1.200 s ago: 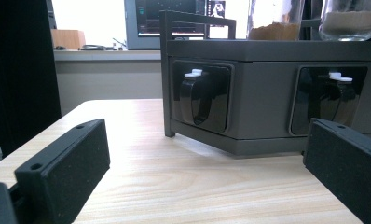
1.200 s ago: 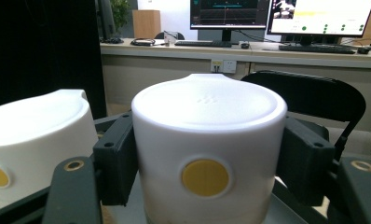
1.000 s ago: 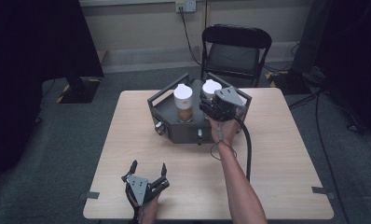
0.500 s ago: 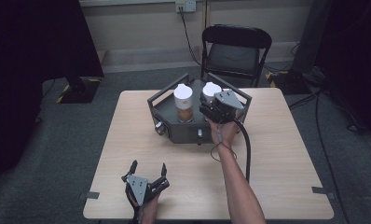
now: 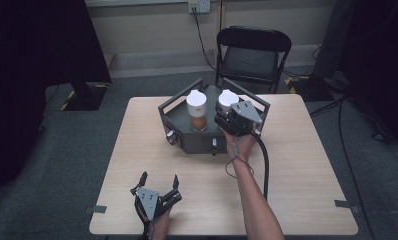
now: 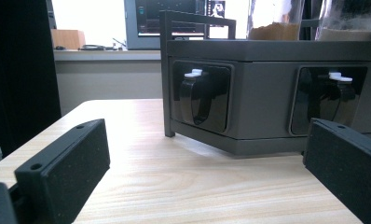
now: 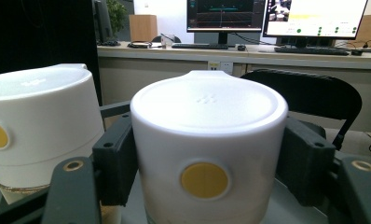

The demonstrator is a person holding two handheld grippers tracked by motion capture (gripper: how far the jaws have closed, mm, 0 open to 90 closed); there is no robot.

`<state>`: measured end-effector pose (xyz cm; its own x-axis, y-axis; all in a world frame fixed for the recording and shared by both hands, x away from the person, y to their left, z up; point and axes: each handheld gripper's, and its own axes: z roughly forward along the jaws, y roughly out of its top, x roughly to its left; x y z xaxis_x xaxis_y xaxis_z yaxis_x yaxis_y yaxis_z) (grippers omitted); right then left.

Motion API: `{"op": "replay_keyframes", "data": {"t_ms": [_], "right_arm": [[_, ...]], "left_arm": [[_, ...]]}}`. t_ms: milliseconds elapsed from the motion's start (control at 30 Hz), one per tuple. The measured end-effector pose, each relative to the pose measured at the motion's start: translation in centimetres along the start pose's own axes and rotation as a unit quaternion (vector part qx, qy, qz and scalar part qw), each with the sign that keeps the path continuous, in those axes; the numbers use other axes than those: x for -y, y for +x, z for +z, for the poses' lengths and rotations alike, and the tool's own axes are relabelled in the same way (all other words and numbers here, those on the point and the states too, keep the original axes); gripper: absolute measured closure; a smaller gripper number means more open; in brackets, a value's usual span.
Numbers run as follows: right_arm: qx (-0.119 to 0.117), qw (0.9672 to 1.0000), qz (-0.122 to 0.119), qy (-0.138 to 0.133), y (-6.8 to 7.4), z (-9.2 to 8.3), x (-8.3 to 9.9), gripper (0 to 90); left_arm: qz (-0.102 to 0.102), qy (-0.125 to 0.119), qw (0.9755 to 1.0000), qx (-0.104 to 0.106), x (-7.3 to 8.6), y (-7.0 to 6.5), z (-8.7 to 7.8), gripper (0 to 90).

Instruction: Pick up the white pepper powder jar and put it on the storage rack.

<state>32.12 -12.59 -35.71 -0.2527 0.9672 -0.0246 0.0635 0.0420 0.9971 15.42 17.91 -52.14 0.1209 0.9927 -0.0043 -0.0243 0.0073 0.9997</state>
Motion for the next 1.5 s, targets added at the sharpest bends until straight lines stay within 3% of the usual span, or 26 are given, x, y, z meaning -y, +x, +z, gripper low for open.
{"op": "replay_keyframes", "data": {"t_ms": [167,333,433,833,967,1500], "right_arm": [[0.002,1.0,-0.004,0.001,0.0,0.0,-0.1,27.2],[-0.004,0.9999,0.005,-0.013,-0.4,0.0,0.1,9.2],[-0.01,0.9997,0.011,-0.021,-0.7,-0.1,0.4,2.8],[-0.03,0.999,0.001,-0.034,-2.0,-1.3,0.7,0.0],[-0.039,0.9987,0.016,-0.031,-2.9,-2.0,0.5,0.0],[-0.032,0.9982,0.003,-0.05,-4.2,-5.2,1.7,0.0]], "left_arm": [[0.0,0.0,1.0,0.0,0.0,0.0,0.0,0.0],[0.0,0.0,1.0,0.0,0.0,0.0,0.0,0.0],[0.0,0.0,1.0,0.0,0.0,0.0,0.0,0.0],[0.0,0.0,1.0,0.0,0.0,0.0,0.0,0.0],[0.001,0.001,1.0,0.0,0.0,0.0,0.0,0.0],[0.0,0.0,1.0,0.0,0.0,0.0,0.0,0.1]]}}
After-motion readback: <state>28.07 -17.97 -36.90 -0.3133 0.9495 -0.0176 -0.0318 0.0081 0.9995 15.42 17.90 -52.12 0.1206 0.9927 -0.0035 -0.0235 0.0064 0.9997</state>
